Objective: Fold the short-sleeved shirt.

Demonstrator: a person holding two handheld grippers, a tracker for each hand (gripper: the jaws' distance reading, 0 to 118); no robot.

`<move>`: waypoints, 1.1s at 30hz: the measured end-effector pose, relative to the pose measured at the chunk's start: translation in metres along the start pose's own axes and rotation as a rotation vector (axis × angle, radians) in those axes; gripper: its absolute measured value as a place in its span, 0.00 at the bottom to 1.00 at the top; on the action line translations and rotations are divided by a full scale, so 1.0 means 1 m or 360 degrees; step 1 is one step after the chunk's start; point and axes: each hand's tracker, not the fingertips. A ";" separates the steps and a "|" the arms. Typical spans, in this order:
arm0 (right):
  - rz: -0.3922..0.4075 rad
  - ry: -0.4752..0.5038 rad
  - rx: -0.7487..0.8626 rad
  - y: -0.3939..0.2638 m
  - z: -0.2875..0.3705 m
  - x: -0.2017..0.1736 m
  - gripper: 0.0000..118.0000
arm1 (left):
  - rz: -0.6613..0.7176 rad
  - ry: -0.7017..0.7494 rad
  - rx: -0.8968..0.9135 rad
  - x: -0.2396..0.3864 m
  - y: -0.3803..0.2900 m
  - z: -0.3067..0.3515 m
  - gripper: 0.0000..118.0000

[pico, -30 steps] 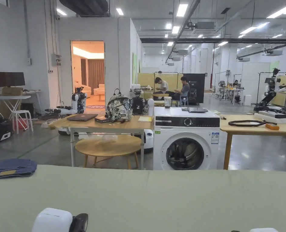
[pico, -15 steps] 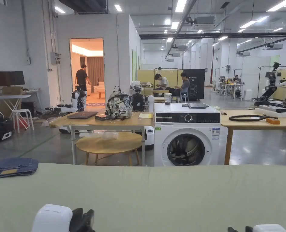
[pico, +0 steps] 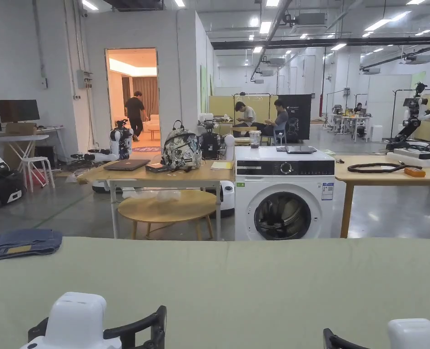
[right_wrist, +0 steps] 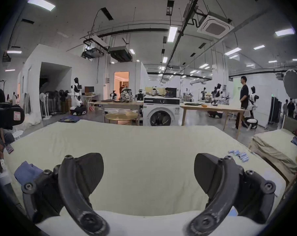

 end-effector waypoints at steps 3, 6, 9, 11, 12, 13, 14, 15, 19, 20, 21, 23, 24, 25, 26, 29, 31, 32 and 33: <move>0.0055 -0.0057 0.0028 -0.001 0.004 -0.006 0.92 | -0.0010 0.0000 0.0003 -0.001 -0.001 0.001 0.84; 0.0102 -0.0103 0.0003 -0.001 0.004 -0.013 0.92 | 0.0013 -0.0003 0.0024 -0.001 -0.002 0.004 0.84; 0.0099 -0.0153 0.0029 -0.005 0.007 -0.017 0.92 | 0.0033 -0.0020 0.0068 0.000 -0.004 0.009 0.84; 0.0110 -0.0150 0.0012 -0.005 0.006 -0.017 0.92 | 0.0028 -0.0035 0.0077 0.000 -0.006 0.011 0.84; 0.0097 -0.0138 -0.0010 -0.005 0.005 -0.015 0.92 | 0.0025 -0.0041 0.0074 0.000 -0.006 0.011 0.84; 0.0078 -0.0119 -0.0023 -0.005 0.005 -0.013 0.92 | 0.0025 -0.0039 0.0069 0.000 -0.006 0.010 0.84; 0.0053 -0.0059 -0.0046 -0.005 0.004 -0.011 0.92 | 0.0026 -0.0040 0.0056 0.000 -0.006 0.010 0.84; 0.0029 -0.0022 -0.0069 -0.005 0.004 -0.008 0.92 | 0.0028 -0.0039 0.0051 0.000 -0.007 0.010 0.84; 0.0011 -0.0023 -0.0070 -0.003 0.006 -0.007 0.92 | 0.0040 0.0001 0.0013 0.000 -0.007 0.007 0.84; -0.0004 -0.0023 -0.0088 -0.001 0.006 -0.007 0.92 | 0.0046 -0.0003 0.0004 0.000 -0.007 0.007 0.84; -0.0029 -0.0017 -0.0100 0.000 0.005 -0.006 0.92 | 0.0051 -0.0010 -0.0003 0.000 -0.007 0.006 0.84; -0.0064 -0.0036 -0.0121 0.002 0.004 -0.006 0.92 | 0.0052 -0.0015 -0.0011 0.001 -0.007 0.007 0.84; -0.0071 -0.0051 -0.0127 0.003 0.004 -0.007 0.92 | 0.0048 -0.0016 -0.0015 0.002 -0.007 0.007 0.84; -0.0078 -0.0059 -0.0134 0.004 0.003 -0.007 0.92 | 0.0044 -0.0015 -0.0020 0.002 -0.007 0.007 0.84; -0.0091 -0.0077 -0.0138 0.005 0.003 -0.007 0.92 | 0.0041 -0.0011 -0.0026 0.003 -0.007 0.006 0.84; -0.0103 -0.0166 -0.0153 0.009 0.002 -0.011 0.92 | 0.0050 -0.0015 -0.0036 0.003 -0.007 0.007 0.84; -0.0108 -0.0151 -0.0124 0.009 0.003 -0.011 0.92 | 0.0073 -0.0023 -0.0038 0.002 -0.007 0.007 0.84; -0.0115 -0.0156 -0.0130 0.011 0.003 -0.013 0.92 | 0.0084 -0.0028 -0.0039 0.001 -0.006 0.006 0.84; -0.0148 -0.0175 -0.0156 0.012 0.002 -0.014 0.92 | 0.0091 -0.0032 -0.0038 0.001 -0.006 0.006 0.84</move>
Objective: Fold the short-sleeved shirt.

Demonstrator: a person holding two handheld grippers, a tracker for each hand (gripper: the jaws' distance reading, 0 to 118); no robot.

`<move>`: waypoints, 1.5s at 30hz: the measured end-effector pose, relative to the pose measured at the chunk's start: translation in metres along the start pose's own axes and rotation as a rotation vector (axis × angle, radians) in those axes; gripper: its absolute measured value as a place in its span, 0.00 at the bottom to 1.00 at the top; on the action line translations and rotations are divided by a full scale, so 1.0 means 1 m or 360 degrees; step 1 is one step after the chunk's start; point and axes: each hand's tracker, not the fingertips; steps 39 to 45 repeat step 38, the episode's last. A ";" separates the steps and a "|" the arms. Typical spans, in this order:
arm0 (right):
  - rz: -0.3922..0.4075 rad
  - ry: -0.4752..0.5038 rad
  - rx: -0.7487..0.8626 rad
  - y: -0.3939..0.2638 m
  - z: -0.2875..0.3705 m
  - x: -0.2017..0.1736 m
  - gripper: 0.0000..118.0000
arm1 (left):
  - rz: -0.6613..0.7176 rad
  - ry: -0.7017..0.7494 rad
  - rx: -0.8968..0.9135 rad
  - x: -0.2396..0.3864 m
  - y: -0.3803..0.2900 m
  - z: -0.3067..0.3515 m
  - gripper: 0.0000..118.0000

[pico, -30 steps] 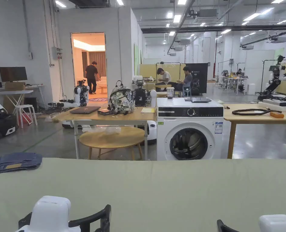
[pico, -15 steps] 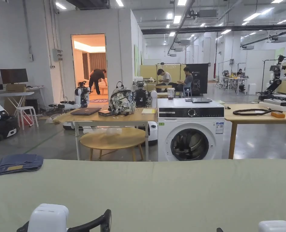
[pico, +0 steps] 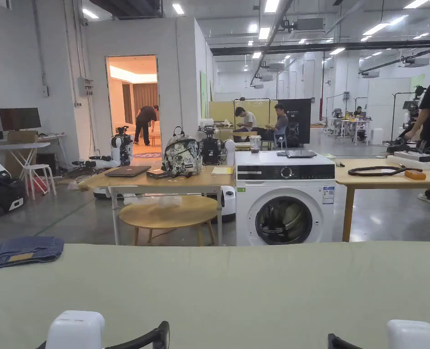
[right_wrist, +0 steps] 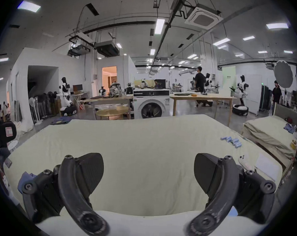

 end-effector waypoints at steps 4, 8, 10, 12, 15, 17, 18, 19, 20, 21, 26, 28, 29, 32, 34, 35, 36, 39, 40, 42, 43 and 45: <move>-0.0125 -0.0078 -0.0163 0.003 -0.006 0.000 0.92 | 0.0006 -0.0007 -0.0011 0.001 0.001 -0.001 0.84; -0.0108 -0.0027 -0.0225 0.002 -0.013 0.006 0.92 | -0.0002 -0.0016 -0.0011 0.001 0.002 0.000 0.84; -0.0096 -0.0035 -0.0219 -0.001 -0.012 0.006 0.92 | 0.0002 -0.0017 -0.0013 0.001 0.001 -0.001 0.84; -0.0062 -0.0051 -0.0204 -0.003 -0.011 0.004 0.92 | 0.0014 -0.0019 -0.0022 0.001 0.000 -0.003 0.84; -0.0037 -0.0046 -0.0203 -0.003 -0.011 0.003 0.92 | 0.0025 -0.0028 -0.0035 0.001 -0.001 -0.005 0.84; -0.0043 -0.0010 -0.0207 -0.004 -0.011 0.003 0.92 | 0.0017 -0.0033 -0.0039 0.002 -0.002 -0.006 0.84; -0.0055 0.0008 -0.0209 -0.003 -0.011 0.004 0.92 | 0.0011 -0.0032 -0.0041 0.003 -0.003 -0.006 0.84; -0.0062 0.0023 -0.0212 -0.003 -0.012 0.004 0.92 | 0.0006 -0.0032 -0.0044 0.003 -0.003 -0.006 0.84; -0.0067 0.0039 -0.0213 -0.003 -0.012 0.005 0.92 | 0.0003 -0.0030 -0.0045 0.003 -0.004 -0.006 0.84; -0.0072 0.0052 -0.0212 -0.003 -0.013 0.005 0.92 | 0.0001 -0.0032 -0.0046 0.004 -0.004 -0.006 0.84; -0.0101 0.0093 -0.0176 -0.003 -0.017 0.009 0.92 | 0.0000 -0.0050 -0.0047 0.004 -0.005 -0.005 0.84; -0.0113 0.0070 -0.0195 -0.002 -0.017 0.008 0.92 | -0.0007 -0.0048 -0.0038 0.005 -0.005 -0.005 0.84; -0.0114 0.0069 -0.0184 -0.003 -0.016 0.008 0.92 | -0.0008 -0.0044 -0.0037 0.005 -0.004 -0.005 0.84; -0.0065 0.0077 -0.0163 -0.006 -0.014 0.005 0.92 | -0.0004 -0.0042 -0.0037 0.006 -0.005 -0.006 0.84; -0.0049 0.0078 -0.0166 -0.009 -0.012 0.003 0.92 | 0.0000 -0.0040 -0.0039 0.006 -0.005 -0.006 0.84; -0.0040 0.0073 -0.0149 -0.011 -0.010 0.002 0.92 | -0.0002 -0.0041 -0.0037 0.007 -0.006 -0.006 0.84; -0.0024 0.0067 -0.0116 -0.012 -0.008 0.000 0.92 | -0.0004 -0.0041 -0.0038 0.007 -0.006 -0.006 0.84; 0.0048 0.0077 -0.0066 -0.014 -0.004 -0.004 0.92 | -0.0006 -0.0041 -0.0042 0.007 -0.007 -0.007 0.84; 0.0048 0.0077 -0.0066 -0.014 -0.004 -0.004 0.92 | -0.0006 -0.0041 -0.0042 0.007 -0.007 -0.007 0.84; 0.0048 0.0077 -0.0066 -0.014 -0.004 -0.004 0.92 | -0.0006 -0.0041 -0.0042 0.007 -0.007 -0.007 0.84; 0.0048 0.0077 -0.0066 -0.014 -0.004 -0.004 0.92 | -0.0006 -0.0041 -0.0042 0.007 -0.007 -0.007 0.84; 0.0048 0.0077 -0.0066 -0.014 -0.004 -0.004 0.92 | -0.0006 -0.0041 -0.0042 0.007 -0.007 -0.007 0.84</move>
